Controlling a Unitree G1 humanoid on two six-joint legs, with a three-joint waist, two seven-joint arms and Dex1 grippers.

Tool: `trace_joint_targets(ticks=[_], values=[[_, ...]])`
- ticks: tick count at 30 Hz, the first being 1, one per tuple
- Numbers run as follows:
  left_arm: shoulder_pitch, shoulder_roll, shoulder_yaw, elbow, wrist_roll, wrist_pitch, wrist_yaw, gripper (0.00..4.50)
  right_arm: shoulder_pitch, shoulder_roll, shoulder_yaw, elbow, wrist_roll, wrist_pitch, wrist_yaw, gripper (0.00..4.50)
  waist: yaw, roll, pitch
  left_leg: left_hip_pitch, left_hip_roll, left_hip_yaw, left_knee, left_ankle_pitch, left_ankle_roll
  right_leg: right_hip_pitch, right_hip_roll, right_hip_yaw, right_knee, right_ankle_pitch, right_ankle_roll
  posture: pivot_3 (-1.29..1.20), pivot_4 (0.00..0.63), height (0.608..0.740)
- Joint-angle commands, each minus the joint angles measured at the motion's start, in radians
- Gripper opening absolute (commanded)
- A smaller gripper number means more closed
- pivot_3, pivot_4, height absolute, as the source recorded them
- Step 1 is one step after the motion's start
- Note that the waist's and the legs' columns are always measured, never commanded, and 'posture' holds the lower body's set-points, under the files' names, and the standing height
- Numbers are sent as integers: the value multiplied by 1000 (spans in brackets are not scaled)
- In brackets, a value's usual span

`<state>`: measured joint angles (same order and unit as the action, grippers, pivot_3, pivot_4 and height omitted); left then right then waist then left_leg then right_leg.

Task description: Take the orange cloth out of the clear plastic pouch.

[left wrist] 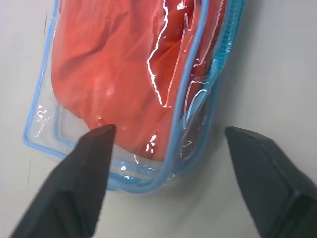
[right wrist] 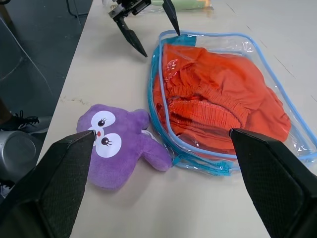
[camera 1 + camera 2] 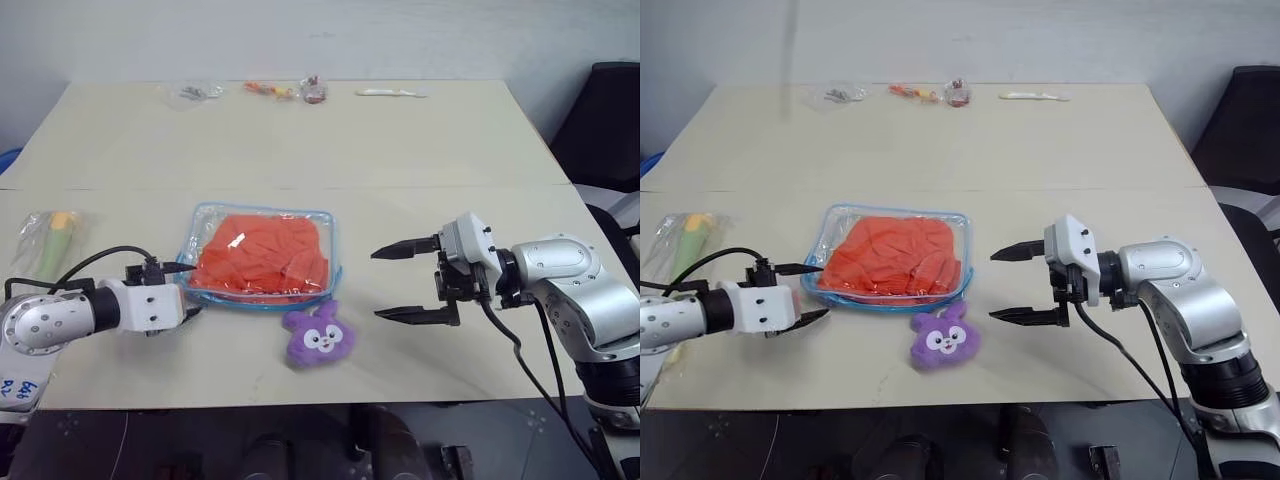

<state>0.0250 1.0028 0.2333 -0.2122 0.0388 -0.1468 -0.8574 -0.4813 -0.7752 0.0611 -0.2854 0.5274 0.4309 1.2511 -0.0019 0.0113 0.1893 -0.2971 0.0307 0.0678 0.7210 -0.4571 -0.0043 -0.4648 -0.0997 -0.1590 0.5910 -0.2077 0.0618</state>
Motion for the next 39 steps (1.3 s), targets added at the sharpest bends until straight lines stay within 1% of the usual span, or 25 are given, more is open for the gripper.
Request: trace_joint_targets(ticks=[1, 2, 4, 7, 9, 10, 12, 14, 17, 20, 24, 27, 29, 34, 37, 39], values=[[30, 2, 114, -178, -221, 194, -65, 4486, 2, -5, -18, -11, -2, -23, 0, 4500, 0, 0, 0, 0, 0, 0, 0, 0, 0, 0, 0, 0, 0, 0, 0, 0, 150, 740], [35, 14, 143, -237, -324, 308, -89, 4486, 5, -8, -20, -11, -1, -24, 2, 4500, 2, 0, 0, 0, 0, 0, 0, 0, 0, 0, 0, 0, 0, 0, 0, 0, 150, 740], [31, 37, 183, -317, -457, 468, -117, 4486, 7, -14, -26, -15, 4, -20, 4, 4500, 2, 0, 0, 0, 0, -1, 1, 0, 0, 0, -1, 0, 0, 0, 0, 0, 150, 740], [-29, 82, 179, -409, -673, 681, -125, 4486, 10, -16, -25, -18, 5, -21, 4, 4500, 3, 0, 0, 0, 0, -1, 1, 0, 0, 1, -1, 1, 0, 0, 0, 0, 150, 740], [-100, 90, 109, -439, -771, 772, -118, 4486, 13, -17, -21, -18, -7, -31, 0, 4500, 3, 0, 0, 0, 0, -1, 1, 0, 0, 1, -1, 1, 0, 0, 0, 0, 150, 740], [-138, 83, 56, -438, -781, 799, -114, 4486, 15, -16, -19, -17, -17, -41, -4, 4500, 3, 0, 0, 0, 0, -1, 1, 0, 0, 2, -1, 1, 0, 0, 0, 0, 150, 740], [-219, 41, -66, -408, -763, 834, -101, 4486, 18, -13, -10, -11, -50, -71, -16, 4500, 2, 1, 0, 0, -1, -1, 1, 0, -1, 3, 0, 1, 0, 0, 0, 0, 150, 740], [-274, -1, -160, -378, -743, 866, -87, 4486, 22, -11, -1, -9, -82, -98, -27, 4500, 0, 1, 0, 0, -1, -1, 1, 0, -1, 3, 0, 1, 1, 0, 0, 0, 150, 740], [-309, -39, -302, -356, -662, 854, -104, 4486, 29, -12, 6, -16, -110, -118, -36, 4500, -1, 1, 0, 0, -1, 0, 1, 0, -1, 3, 1, 2, 0, 0, 0, 0, 150, 740], [-315, -53, -397, -339, -540, 785, -101, 4486, 35, -12, -6, -38, -98, -97, -48, 4500, -2, 1, 0, 0, -1, 0, 0, 0, -1, 2, 2, 2, 0, 0, 0, 0, 150, 740], [-334, -107, -472, -297, -440, 773, -52, 4486, 49, -8, -7, -59, -103, -94, -73, 4500, 2, 1, 0, 0, -1, 0, 1, 0, -1, 3, 2, 2, 0, 0, 0, 0, 150, 740], [-331, -164, -501, -279, -370, 760, 12, 4486, 52, 15, 18, -59, -138, -131, -96, 4500, 3, 1, 0, 0, -1, 0, 2, 0, -1, 3, 2, 2, 0, 0, 0, 0, 150, 740], [-323, -195, -499, -279, -354, 769, 38, 4486, 49, 30, 34, -52, -161, -155, -108, 4500, 3, 1, 0, 0, -1, 0, 2, 0, -1, 3, 1, 2, 0, 0, 0, 0, 150, 740], [-276, -224, -493, -300, -333, 763, 54, 4486, 31, 63, 81, 7, -242, -254, -120, 4500, 1, 1, 0, 0, 0, 0, 2, 0, -1, 3, 1, 2, 0, 0, 0, 0, 150, 740], [-252, -234, -475, -315, -342, 763, 59, 3963, 4, 91, 104, 71, -282, -304, -130, 4500, 2, 1, 0, 0, 0, 0, 2, 0, -1, 3, 1, 2, 1, 0, 0, 0, 150, 740], [-235, -226, -462, -326, -344, 753, 48, 3306, -15, 106, 114, 115, -307, -338, -133, 4500, 1, 1, 0, 0, 0, 0, 2, 0, -1, 3, 1, 2, 1, 0, 0, 0, 150, 740]])
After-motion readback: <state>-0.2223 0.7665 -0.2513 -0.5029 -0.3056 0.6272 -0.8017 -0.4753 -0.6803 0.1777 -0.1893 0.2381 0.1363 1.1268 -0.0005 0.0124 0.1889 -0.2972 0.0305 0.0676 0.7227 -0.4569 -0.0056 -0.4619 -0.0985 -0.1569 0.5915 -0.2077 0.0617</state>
